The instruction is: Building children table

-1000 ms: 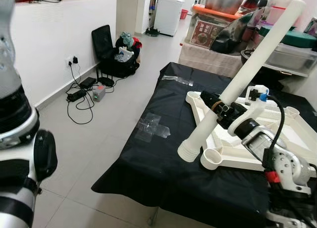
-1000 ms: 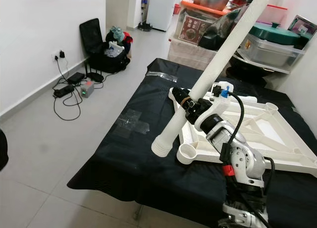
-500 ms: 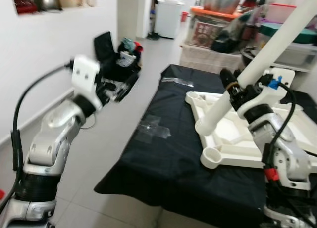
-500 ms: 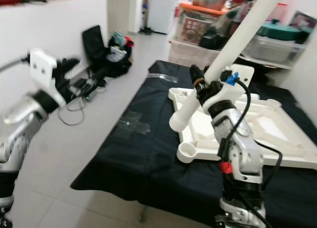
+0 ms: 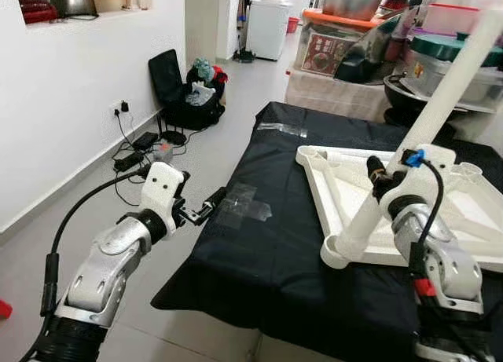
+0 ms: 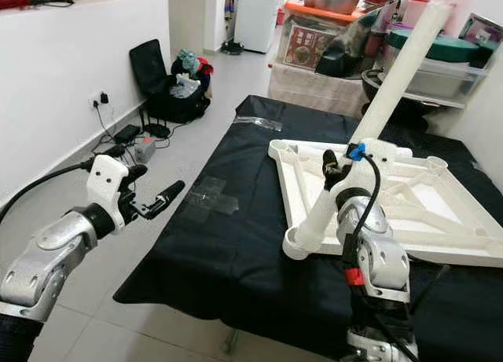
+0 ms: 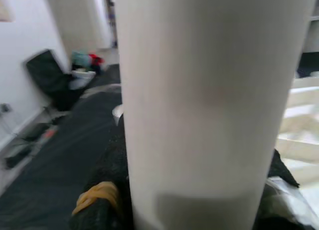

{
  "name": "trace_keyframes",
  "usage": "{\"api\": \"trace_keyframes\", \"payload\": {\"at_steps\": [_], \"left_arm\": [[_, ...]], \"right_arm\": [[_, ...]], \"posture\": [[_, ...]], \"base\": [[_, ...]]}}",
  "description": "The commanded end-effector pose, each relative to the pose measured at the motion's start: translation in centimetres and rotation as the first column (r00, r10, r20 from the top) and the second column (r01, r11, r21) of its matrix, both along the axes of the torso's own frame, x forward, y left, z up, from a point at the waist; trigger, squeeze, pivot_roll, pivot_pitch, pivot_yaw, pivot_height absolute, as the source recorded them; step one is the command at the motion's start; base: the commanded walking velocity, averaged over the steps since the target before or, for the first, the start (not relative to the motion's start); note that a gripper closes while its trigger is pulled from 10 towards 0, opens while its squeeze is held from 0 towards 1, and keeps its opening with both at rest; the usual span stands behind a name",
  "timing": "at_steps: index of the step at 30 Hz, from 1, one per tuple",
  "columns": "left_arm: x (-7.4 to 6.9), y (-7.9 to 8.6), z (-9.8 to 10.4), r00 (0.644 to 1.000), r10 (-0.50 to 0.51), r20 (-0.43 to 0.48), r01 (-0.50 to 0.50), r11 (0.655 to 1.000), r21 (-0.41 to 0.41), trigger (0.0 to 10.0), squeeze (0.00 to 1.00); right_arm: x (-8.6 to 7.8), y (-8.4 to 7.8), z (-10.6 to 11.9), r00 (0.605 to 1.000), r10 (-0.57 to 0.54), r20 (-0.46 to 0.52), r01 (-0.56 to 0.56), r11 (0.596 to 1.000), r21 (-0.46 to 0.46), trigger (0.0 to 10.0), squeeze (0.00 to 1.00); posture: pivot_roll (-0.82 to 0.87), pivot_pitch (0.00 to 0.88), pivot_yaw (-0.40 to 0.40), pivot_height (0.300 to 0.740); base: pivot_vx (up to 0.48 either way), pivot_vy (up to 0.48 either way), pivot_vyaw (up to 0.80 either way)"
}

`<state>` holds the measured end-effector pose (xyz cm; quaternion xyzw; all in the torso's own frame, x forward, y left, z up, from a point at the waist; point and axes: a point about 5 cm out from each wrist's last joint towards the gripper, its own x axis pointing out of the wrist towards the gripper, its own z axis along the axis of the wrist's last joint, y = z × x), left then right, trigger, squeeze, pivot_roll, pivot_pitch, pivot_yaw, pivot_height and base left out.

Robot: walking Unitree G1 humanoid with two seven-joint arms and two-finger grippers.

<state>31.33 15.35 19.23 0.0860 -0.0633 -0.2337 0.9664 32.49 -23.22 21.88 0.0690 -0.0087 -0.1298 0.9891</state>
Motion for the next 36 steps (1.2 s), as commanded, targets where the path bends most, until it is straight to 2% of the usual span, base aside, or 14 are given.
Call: {"api": "trace_keyframes", "payload": {"at_steps": [1,2,3,5,6,9,12,14,16,18,21,25,32,36], "left_arm": [[-0.4,-0.3,-0.7,1.0,-0.014,-0.014,0.014,1.0,0.026,10.0,0.0],[-0.4,-0.3,-0.7,1.0,-0.014,-0.014,0.014,1.0,0.026,10.0,0.0],[-0.5,-0.1,-1.0,0.999,-0.014,-0.03,0.014,1.0,0.006,10.0,0.0],[-0.5,-0.1,-1.0,0.999,-0.014,-0.03,0.014,1.0,0.006,10.0,0.0],[-0.5,-0.1,-1.1,0.999,-0.009,-0.033,0.009,1.0,0.005,10.0,0.0],[-0.5,-0.3,-1.4,1.0,0.009,-0.027,-0.009,1.0,0.013,10.0,0.0],[-0.4,-0.3,-1.5,0.999,0.027,-0.018,-0.027,1.0,-0.006,10.0,0.0],[-0.3,-0.1,-2.0,0.998,0.058,-0.034,-0.058,0.998,-0.01,10.0,0.0],[-0.3,-0.1,-2.7,0.997,0.057,-0.054,-0.056,0.998,0.019,10.0,0.0],[-0.6,-0.2,-3.4,0.996,0.044,-0.076,-0.044,0.999,0.011,10.0,0.0],[-0.7,-0.2,-3.6,0.996,0.042,-0.08,-0.041,0.999,0.006,10.0,0.0],[-1.1,-0.5,-4.0,0.996,0.014,-0.087,-0.014,1.0,0.001,10.0,0.0],[-1.3,-1.0,-4.3,0.995,-0.005,-0.096,0.004,1.0,-0.012,10.0,0.0],[-1.3,-1.0,-4.4,0.995,-0.005,-0.098,0.004,1.0,-0.011,10.0,0.0]], "right_arm": [[0.3,0.0,-0.1,0.998,-0.032,-0.057,0.032,0.999,0.0,10.0,0.0],[0.3,0.0,-0.1,0.998,-0.032,-0.057,0.032,0.999,0.0,10.0,0.0],[0.8,0.4,1.5,1.0,-0.017,0.0,0.017,0.999,-0.04,10.0,0.0],[0.8,0.4,1.5,1.0,-0.017,0.0,0.017,0.999,-0.04,10.0,0.0],[0.8,0.4,2.2,0.999,-0.028,0.038,0.029,0.999,-0.038,10.0,0.0],[0.6,1.1,3.1,0.984,-0.012,0.178,0.008,1.0,0.023,10.0,0.0],[0.2,1.7,3.0,0.974,0.013,0.228,-0.023,0.999,0.044,10.0,0.0],[-0.5,2.4,2.9,0.953,0.069,0.294,-0.082,0.996,0.033,10.0,0.0],[-1.2,3.1,3.0,0.928,0.145,0.342,-0.129,0.989,-0.069,10.0,0.0],[-1.9,4.0,2.4,0.91,0.215,0.354,-0.179,0.975,-0.131,10.0,0.0],[-2.0,4.1,2.3,0.907,0.228,0.355,-0.19,0.972,-0.138,10.0,0.0],[-2.6,4.5,1.6,0.873,0.317,0.37,-0.22,0.934,-0.281,10.0,0.0],[-2.7,4.7,0.8,0.861,0.339,0.378,-0.239,0.928,-0.286,10.0,0.0],[-2.7,4.8,-0.3,0.871,0.347,0.349,-0.236,0.916,-0.323,10.0,0.0]], "posture": [[0.05,0.0,-0.11,0.74],[0.05,0.0,-0.11,0.74],[0.05,0.0,-0.104,0.74],[0.05,0.0,-0.104,0.74],[0.05,0.0,-0.098,0.74],[0.05,0.0,-0.099,0.74],[0.05,0.0,-0.101,0.74],[0.05,0.0,-0.099,0.74],[0.05,0.0,-0.098,0.74],[0.05,0.0,-0.099,0.74],[0.05,0.0,-0.099,0.74],[0.05,0.0,-0.098,0.74],[0.05,0.0,-0.099,0.74],[0.06,0.0,-0.098,0.74]], "base": [[0.0,0.0,0.0],[0.0,0.0,0.0],[0.0,0.0,0.0],[0.0,0.0,0.0],[0.0,0.0,0.0],[0.0,0.0,0.0],[0.0,0.0,0.0],[0.0,0.0,0.0],[0.0,0.0,0.0],[0.0,0.0,0.0],[0.0,0.0,0.0],[0.0,0.0,0.0],[0.0,0.0,0.0],[0.0,0.0,0.0]]}}
